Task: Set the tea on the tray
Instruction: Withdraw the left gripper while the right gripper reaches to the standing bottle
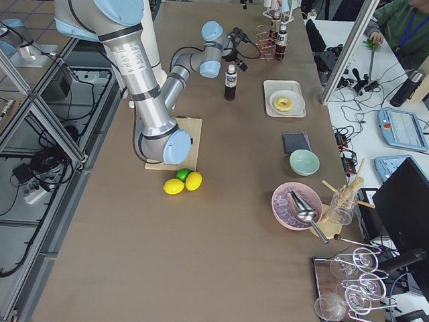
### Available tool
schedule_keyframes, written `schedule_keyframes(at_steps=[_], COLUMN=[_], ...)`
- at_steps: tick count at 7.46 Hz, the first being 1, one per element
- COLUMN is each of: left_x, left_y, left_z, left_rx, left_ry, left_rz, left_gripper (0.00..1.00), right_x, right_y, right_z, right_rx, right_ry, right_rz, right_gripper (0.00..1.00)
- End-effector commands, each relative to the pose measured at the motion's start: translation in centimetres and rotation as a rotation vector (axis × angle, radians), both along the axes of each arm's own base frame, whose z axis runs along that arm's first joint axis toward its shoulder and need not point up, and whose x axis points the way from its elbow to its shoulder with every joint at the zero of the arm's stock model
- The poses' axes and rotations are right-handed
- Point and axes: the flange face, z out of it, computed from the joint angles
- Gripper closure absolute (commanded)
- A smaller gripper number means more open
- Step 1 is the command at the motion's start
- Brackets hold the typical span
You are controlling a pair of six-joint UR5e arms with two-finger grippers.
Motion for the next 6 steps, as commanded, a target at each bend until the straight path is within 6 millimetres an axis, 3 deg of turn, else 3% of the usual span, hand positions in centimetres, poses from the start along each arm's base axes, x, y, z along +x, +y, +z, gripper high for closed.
schedule_keyframes(at_steps=[1,3,5,6], left_x=[-4.5,-4.9,-4.9,-4.9], left_y=[0.6,0.6,0.6,0.6], left_z=[5.7,5.6,5.5,5.5], left_rx=[-0.036,-0.035,-0.035,-0.036], left_ry=[-0.002,0.000,0.000,0.000], left_rz=[0.016,0.009,0.008,0.008], left_gripper=[0.00,0.00,0.00,0.00], right_x=[-6.5,-8.6,-9.4,-9.6], right_y=[3.7,4.3,4.8,5.1], right_z=[-1.9,-1.3,-0.8,-0.8], right_rx=[0.008,0.021,0.026,0.026], right_ry=[-0.008,0.016,0.026,0.026], right_rz=[0.097,0.142,0.155,0.154], right_gripper=[0.02,0.02,0.02,0.08])
